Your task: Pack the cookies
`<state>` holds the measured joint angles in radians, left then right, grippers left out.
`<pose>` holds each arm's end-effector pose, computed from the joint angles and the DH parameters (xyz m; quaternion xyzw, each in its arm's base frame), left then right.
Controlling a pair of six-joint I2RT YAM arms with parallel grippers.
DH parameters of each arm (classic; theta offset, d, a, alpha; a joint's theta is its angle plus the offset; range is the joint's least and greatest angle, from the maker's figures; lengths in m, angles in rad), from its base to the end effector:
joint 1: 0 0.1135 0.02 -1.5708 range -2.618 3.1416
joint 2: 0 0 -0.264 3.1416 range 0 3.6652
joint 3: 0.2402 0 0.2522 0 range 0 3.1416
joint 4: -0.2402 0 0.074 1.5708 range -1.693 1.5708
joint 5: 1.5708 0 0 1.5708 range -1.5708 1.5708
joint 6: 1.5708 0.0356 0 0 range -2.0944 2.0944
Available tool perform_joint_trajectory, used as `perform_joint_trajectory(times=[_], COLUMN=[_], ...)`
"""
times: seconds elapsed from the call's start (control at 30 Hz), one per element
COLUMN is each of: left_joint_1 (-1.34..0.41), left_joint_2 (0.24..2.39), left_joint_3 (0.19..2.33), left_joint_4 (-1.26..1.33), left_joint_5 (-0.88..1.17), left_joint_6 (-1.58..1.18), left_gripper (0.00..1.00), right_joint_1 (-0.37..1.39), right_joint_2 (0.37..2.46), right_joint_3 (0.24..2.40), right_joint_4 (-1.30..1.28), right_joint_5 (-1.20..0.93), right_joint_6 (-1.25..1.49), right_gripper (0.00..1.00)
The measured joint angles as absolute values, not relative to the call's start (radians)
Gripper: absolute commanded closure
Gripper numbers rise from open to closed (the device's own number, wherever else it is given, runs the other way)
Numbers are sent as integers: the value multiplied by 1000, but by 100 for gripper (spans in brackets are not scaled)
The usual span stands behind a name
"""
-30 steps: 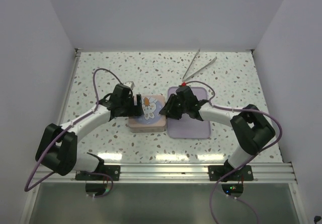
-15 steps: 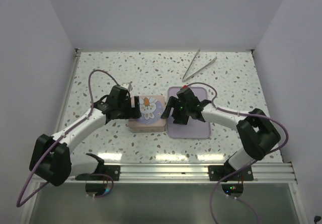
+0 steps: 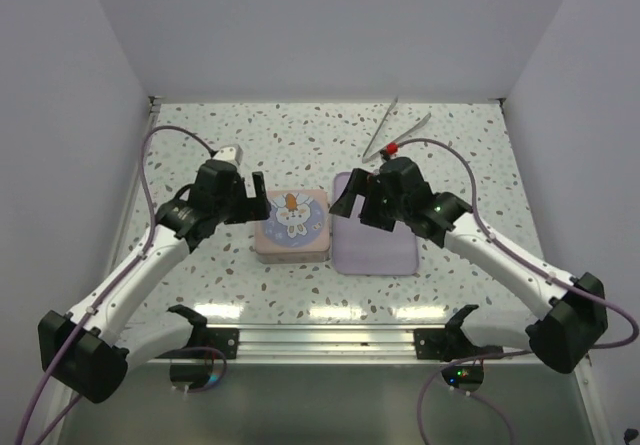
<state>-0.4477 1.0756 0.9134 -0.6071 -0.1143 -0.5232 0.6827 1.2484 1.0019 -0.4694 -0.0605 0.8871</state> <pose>0.2042 -0.0935 0.2894 -0.0570 0.9178 -0.1352 0.3690 0.2091 0.1728 0.2904 0.0803 0.9061 0.3123 0.2737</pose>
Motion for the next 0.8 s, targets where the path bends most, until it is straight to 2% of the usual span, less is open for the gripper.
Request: perform_joint_trajectory(times=[0.47, 0.8], left_joint_1=[-448, -448], left_joint_2=[905, 832], left_joint_3=[996, 1006], left_joint_4=[-656, -654], left_joint_5=[-338, -461], left_joint_6=[-595, -587], left_gripper=[0, 0], right_joint_1=[683, 683], right_joint_2=[945, 894], right_joint_3=[1094, 1124], right_joint_4=[-580, -593], right_joint_5=[-33, -7], right_joint_6=[773, 752], right_gripper=[1, 1])
